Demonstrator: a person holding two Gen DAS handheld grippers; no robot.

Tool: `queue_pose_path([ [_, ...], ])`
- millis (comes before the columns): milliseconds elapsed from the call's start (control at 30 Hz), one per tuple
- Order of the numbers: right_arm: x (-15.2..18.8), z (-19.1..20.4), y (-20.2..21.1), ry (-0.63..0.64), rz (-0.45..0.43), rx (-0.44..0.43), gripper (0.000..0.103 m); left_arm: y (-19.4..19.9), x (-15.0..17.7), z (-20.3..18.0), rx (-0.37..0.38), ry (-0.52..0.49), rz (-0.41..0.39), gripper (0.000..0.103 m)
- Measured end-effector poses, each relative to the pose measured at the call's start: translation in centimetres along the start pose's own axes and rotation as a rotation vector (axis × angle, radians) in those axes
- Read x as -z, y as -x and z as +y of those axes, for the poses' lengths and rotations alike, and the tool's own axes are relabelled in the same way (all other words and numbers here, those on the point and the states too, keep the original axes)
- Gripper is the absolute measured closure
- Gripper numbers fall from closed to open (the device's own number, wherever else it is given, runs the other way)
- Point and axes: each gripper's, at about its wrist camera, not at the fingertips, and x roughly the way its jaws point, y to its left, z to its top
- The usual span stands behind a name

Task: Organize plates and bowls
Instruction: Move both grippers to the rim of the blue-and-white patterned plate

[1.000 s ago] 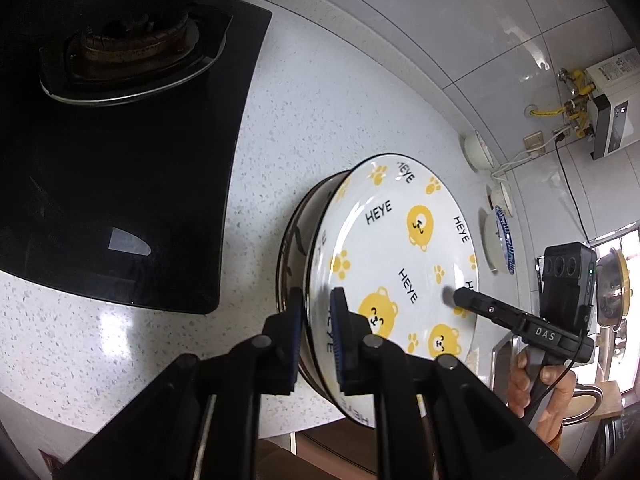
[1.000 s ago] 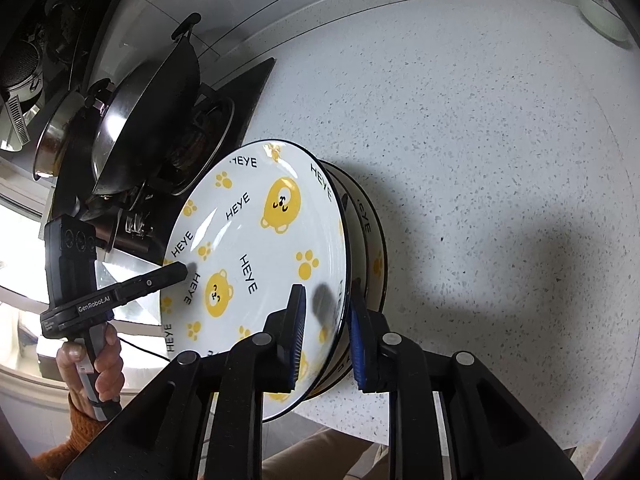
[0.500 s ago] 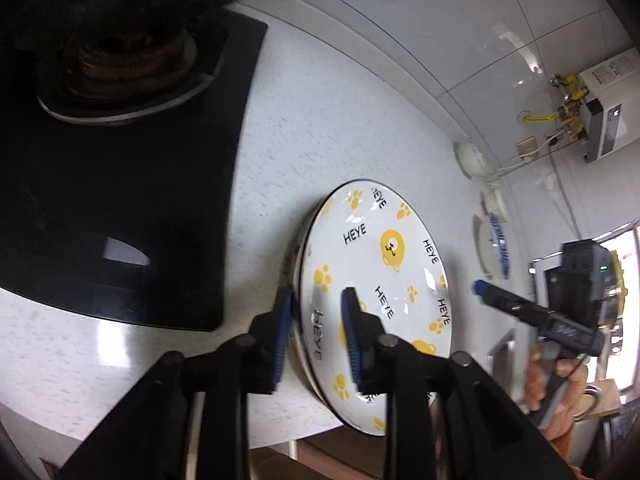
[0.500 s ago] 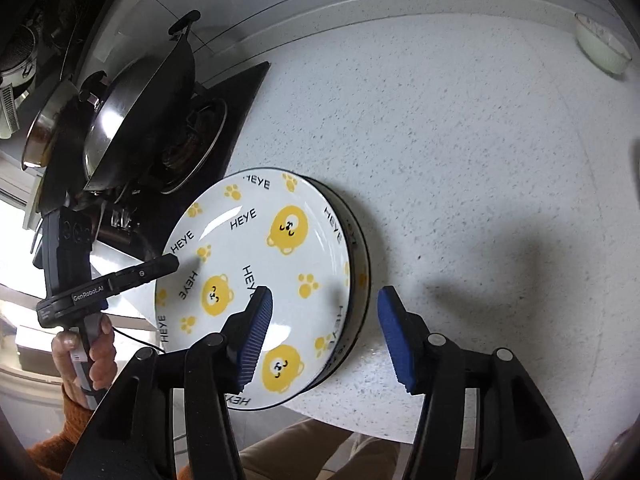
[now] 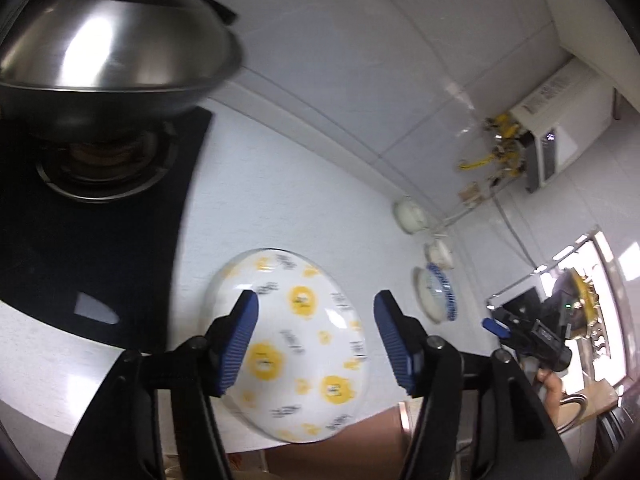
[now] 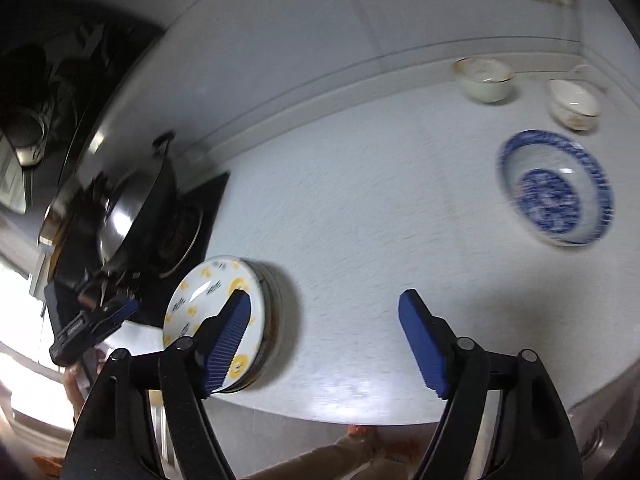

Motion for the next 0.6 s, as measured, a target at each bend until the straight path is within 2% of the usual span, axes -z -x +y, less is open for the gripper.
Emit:
queue_pose_path([
  [133, -1.2, -4.8, 3.9, -0.040, -0.092, 0.081, 0.016, -3.8, 1.2, -5.4, 0.074, -0.036, 0.065, 0.040],
  [233, -2.2, -8.4, 5.1, -0.049, -0.107, 0.138, 0.013, -8.6, 2.1, -11.6, 0.094, -0.125, 0.128, 0.040],
  [333, -3.6, -12.5, 5.3, -0.053, -0.092, 0.162, 0.012, -13.7, 2.5, -16.4, 0.098, -0.149, 0.201, 0.040],
  [467, -5.8, -17.8, 4.3, -0.066, -0.051, 0.172, 0.012, -22.4, 2.8, -22.0, 0.057, -0.181, 0.274, 0.040],
  [600, -8.3, -23.2, 1.9, -0.096, 0.015, 0.175, 0.012, -31.5, 2.3, -24.8, -0.024, -0.155, 0.323, 0.040],
])
